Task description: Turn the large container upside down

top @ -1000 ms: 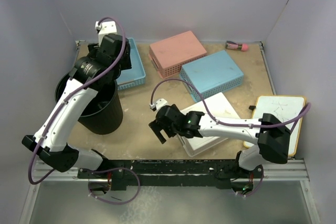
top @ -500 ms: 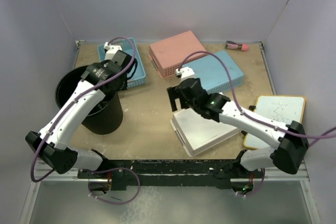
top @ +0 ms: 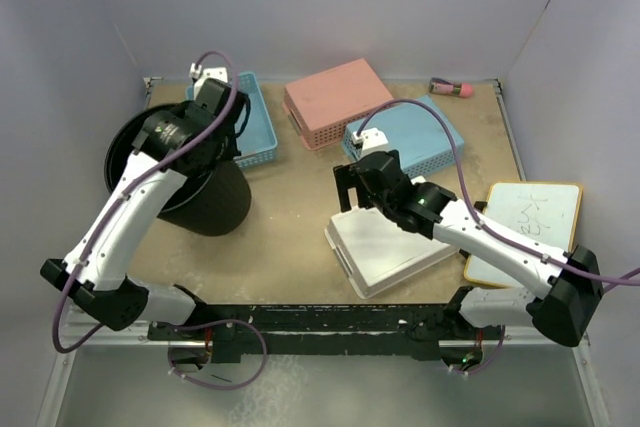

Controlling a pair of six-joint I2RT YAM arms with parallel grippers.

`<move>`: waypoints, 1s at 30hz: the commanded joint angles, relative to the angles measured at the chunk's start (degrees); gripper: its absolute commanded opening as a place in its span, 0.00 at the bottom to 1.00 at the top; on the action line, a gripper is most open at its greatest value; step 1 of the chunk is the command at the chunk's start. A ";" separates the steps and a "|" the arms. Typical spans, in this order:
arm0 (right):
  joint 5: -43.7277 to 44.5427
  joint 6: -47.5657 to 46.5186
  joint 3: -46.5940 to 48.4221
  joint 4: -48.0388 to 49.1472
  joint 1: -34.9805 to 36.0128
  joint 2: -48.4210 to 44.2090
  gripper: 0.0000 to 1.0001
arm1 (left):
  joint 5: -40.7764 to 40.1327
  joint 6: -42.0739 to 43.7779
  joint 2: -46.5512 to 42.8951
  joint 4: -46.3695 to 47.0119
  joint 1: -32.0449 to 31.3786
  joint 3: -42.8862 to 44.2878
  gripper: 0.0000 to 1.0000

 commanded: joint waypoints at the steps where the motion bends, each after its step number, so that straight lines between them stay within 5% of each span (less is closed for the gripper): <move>1: 4.31 -0.46 0.97 -0.10 -1.52 -2.72 1.00 | 7.42 3.83 -1.34 -1.29 -0.01 11.57 0.00; 4: 0.72 -1.13 1.28 -0.15 -4.86 -4.24 1.00 | 14.21 4.17 -3.65 2.23 -0.01 12.02 0.00; 12: -24.54 2.00 1.96 2.94 -17.90 -9.68 1.00 | 26.73 -3.41 -14.17 32.82 -0.01 -9.67 0.00; 19: -43.53 6.41 0.13 7.27 -31.04 -10.62 1.00 | 29.19 -10.30 -19.12 46.05 0.21 -20.95 0.00; 25: -57.52 12.67 -4.15 17.23 -36.29 -4.50 1.00 | 30.52 -21.28 -23.43 66.40 0.60 -37.15 0.00; 30: -61.12 16.16 -7.92 24.81 -36.38 0.50 1.00 | 25.81 -23.08 -26.05 66.54 0.61 -41.33 0.00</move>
